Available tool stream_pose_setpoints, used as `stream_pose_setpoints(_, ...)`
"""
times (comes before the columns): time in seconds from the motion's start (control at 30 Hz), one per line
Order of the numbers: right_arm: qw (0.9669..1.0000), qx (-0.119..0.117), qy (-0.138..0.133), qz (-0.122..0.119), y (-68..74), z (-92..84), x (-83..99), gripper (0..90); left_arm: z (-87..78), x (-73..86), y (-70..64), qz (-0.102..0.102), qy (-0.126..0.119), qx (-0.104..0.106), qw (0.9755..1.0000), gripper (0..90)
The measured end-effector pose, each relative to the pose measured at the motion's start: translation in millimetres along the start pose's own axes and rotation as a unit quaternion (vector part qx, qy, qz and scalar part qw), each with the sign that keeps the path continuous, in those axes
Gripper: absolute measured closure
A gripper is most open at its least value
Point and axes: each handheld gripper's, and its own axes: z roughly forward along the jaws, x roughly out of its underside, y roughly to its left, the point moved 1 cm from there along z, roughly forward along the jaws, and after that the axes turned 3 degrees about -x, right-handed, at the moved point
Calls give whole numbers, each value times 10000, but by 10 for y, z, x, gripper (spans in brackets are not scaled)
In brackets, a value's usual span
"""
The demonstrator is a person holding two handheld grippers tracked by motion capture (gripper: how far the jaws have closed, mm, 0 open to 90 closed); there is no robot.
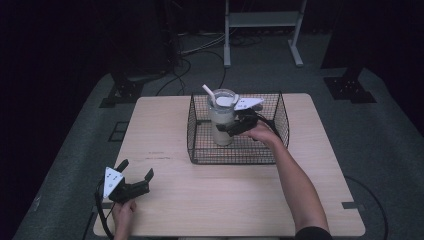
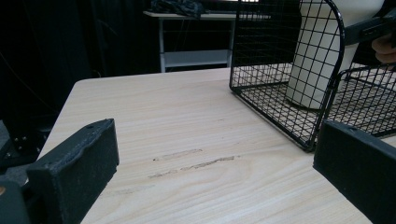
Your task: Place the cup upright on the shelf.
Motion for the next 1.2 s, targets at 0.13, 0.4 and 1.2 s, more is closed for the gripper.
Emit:
stream_pose_setpoints(0.13, 10000, 0, 30, -6, 1, -9, -3, 79, -3, 1, -1, -4, -4, 3, 10000, 0)
stream_pose_setpoints(0.4, 9999, 13, 111, -41, 5, -41, -5, 78, -3, 2, -5, 5, -4, 3, 10000, 0)
stream_pose_setpoints(1.2, 9993, 180, 339, -29, 26, -226, -11, 86, -4, 2, -9, 13, -14, 16, 10000, 0)
